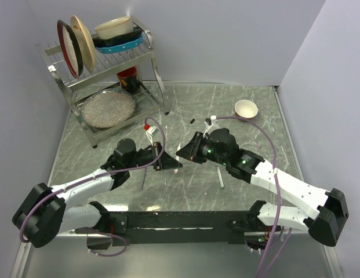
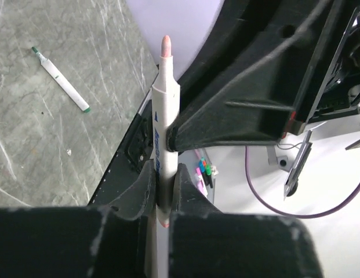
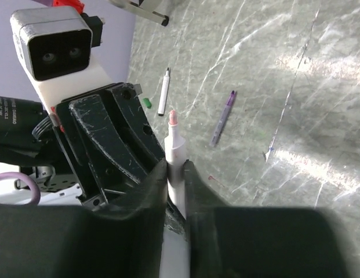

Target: Insert the pens into the pen caps

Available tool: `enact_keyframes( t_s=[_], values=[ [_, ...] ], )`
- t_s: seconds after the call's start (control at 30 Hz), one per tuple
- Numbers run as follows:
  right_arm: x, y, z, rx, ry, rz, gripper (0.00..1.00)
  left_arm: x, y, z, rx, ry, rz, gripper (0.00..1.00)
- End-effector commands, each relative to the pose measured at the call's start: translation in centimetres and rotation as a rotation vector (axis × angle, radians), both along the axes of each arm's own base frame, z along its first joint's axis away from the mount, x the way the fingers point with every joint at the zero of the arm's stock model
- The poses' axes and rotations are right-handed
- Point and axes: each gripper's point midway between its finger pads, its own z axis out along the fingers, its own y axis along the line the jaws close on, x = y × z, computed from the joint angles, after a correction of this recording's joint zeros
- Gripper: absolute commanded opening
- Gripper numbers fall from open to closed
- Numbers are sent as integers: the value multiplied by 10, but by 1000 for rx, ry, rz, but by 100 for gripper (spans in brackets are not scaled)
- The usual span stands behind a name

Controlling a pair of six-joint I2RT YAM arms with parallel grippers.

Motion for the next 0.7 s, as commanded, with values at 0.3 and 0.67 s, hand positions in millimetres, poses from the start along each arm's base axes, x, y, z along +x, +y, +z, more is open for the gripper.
enact_keyframes(
  t_s=[0.3, 0.67],
  values=[
    [59, -91, 8, -92, 132, -460, 59, 46, 30, 24, 378, -328, 196, 1],
    [97, -289, -80, -332, 445, -1143, 48, 81, 99, 60, 553, -624, 545, 1]
  ],
)
